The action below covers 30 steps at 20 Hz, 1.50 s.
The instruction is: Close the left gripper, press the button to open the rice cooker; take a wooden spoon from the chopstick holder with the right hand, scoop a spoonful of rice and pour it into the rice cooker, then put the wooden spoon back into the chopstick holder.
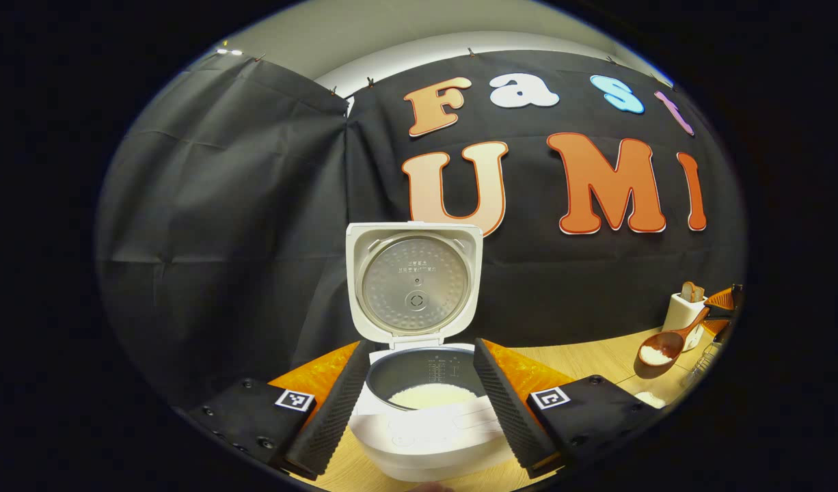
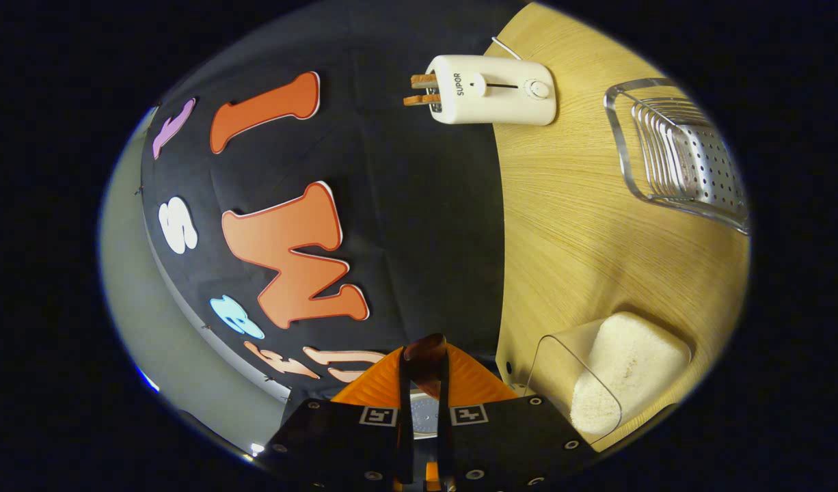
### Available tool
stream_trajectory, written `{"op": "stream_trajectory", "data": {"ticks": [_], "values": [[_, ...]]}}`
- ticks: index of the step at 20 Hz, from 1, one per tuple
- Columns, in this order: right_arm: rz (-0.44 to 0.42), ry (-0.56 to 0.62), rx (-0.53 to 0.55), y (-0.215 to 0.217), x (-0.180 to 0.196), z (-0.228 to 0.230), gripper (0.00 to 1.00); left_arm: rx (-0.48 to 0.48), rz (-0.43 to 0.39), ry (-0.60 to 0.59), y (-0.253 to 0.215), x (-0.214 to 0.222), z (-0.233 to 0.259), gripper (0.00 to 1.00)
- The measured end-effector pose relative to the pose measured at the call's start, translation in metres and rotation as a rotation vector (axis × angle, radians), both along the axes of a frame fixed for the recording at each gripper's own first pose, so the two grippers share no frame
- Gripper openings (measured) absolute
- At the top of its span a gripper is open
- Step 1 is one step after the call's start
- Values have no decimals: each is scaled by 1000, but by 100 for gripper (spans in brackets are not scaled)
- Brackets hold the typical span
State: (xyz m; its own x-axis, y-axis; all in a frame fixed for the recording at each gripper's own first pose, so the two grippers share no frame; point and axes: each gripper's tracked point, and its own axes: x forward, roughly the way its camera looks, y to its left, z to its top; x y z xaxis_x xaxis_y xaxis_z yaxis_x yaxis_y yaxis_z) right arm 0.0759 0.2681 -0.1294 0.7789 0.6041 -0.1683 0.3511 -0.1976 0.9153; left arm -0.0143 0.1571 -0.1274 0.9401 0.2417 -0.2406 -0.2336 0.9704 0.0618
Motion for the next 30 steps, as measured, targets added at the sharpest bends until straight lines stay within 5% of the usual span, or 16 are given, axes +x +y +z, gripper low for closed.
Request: {"op": "stream_trajectory", "data": {"ticks": [17, 30], "values": [[69, -41, 132, 108, 39, 85, 13, 3, 77, -28, 28, -18, 7, 99], [131, -81, 23, 231, 69, 85, 13, -38, 123, -16, 53, -21, -16, 98]]}}
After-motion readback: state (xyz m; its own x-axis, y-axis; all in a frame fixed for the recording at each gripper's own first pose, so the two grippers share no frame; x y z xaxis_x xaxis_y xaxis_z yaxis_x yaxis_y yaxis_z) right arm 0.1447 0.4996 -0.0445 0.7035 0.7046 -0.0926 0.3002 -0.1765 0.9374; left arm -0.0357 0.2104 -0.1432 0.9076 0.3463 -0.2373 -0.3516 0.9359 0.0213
